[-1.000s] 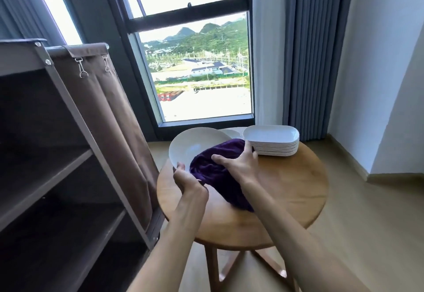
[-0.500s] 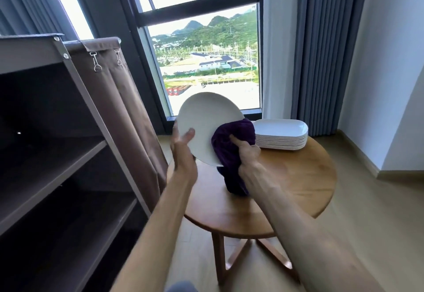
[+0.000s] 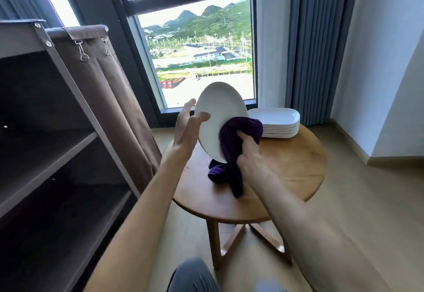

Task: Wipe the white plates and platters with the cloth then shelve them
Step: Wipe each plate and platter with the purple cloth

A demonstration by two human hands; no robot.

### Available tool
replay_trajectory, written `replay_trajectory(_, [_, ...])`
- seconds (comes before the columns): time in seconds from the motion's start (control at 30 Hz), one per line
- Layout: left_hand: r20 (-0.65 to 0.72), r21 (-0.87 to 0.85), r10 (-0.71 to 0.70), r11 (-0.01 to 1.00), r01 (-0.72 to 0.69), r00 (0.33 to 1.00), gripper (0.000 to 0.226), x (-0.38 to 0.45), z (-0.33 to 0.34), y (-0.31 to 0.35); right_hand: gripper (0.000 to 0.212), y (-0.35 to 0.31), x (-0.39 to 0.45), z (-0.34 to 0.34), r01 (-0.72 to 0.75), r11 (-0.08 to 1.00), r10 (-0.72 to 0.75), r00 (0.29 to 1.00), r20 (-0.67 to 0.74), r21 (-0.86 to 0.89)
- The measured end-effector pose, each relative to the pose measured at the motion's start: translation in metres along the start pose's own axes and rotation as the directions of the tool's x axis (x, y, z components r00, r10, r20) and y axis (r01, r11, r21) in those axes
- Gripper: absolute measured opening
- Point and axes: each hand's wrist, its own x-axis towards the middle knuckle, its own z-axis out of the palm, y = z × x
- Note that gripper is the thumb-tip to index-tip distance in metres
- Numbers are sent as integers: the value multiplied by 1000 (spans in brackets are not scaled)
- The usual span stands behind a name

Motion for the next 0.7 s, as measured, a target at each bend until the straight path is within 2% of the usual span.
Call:
replay_trajectory(0.03, [-79,-51,59,997,-63,995,76,-10,12,-9,49,3,1,1,-11,999,11,1000,-8,35])
replay_trajectory(0.07, [-124,-57,128,989,-136,984,80,-22,26,-21,45,7,1,3,-22,998,23,1000,-19,60])
replay_trajectory(0.17, [-161,37,218,976,-215,963,72,-44,58,-41,32,15,-2,5,-47,998,48,999,-18,47])
replay_trajectory(0.23, [-169,76,210,977,-200,963,52,-32,50,-31,36,16,-3,-2,-51,998,49,998,41,33])
replay_trajectory(0.27, [-105,105,204,976,-193,973,41,-26,41,-23,39,12,-2,-7,-29,999,27,998,57,34])
replay_trajectory(0.33, [111,214,137,964,-158,984,23,-15,18,-7,38,-3,5,-15,52,999,-53,997,62,14])
replay_trajectory(0.4, [280,328,23,937,-119,960,17,-7,-2,9,33,-21,13,-19,116,992,-112,991,74,-51])
replay_trajectory(0.43, [315,341,-28,936,-86,949,16,-2,-8,15,33,-28,15,-17,131,987,-123,988,89,-90])
replay_trajectory(0.47, [323,295,-44,954,-56,945,14,-1,-11,19,33,-33,16,-14,143,982,-132,987,96,-120])
replay_trajectory(0.5, [312,178,-25,983,-33,950,24,0,-12,19,32,-36,17,-9,152,981,-142,986,91,-124])
replay_trajectory(0.57, [193,-164,74,986,-43,978,77,-6,-2,6,30,-36,18,2,145,984,-140,989,57,-100])
replay_trajectory(0.6, [108,-277,125,957,-91,986,94,-15,9,-4,31,-32,18,6,125,988,-121,992,43,-89])
replay_trajectory(0.63, [43,-317,167,937,-145,985,99,-24,21,-14,29,-28,18,9,101,991,-98,995,36,-84])
replay_trajectory(0.7, [-41,-312,237,920,-238,971,92,-32,33,-22,25,-18,16,9,66,993,-61,997,57,-98])
